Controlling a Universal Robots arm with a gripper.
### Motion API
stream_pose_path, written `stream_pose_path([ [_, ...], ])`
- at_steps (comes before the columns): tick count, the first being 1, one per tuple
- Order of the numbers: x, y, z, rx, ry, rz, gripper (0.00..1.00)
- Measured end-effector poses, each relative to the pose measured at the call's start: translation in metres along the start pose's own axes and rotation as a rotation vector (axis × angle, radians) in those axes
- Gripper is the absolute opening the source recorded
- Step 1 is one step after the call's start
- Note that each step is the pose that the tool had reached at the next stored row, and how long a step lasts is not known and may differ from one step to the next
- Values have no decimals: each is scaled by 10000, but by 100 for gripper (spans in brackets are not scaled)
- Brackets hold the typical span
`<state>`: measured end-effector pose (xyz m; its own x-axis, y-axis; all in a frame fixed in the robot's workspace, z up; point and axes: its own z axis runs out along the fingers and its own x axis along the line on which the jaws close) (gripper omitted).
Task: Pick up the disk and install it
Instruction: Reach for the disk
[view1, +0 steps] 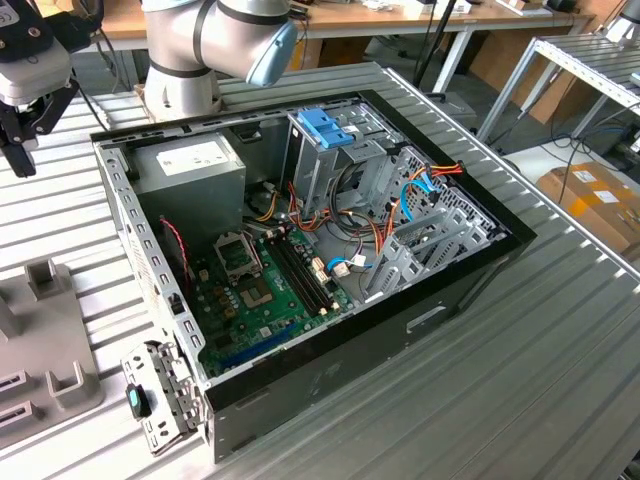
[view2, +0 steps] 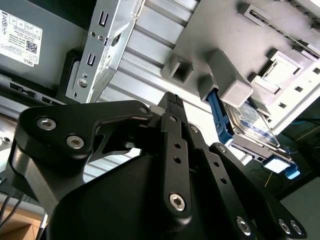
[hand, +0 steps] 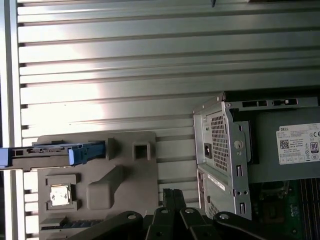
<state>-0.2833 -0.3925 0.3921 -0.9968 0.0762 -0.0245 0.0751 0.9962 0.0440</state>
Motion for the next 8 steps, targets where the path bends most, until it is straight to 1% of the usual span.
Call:
stream_pose_path([
  [8,3,0,0,0,0,0,11],
])
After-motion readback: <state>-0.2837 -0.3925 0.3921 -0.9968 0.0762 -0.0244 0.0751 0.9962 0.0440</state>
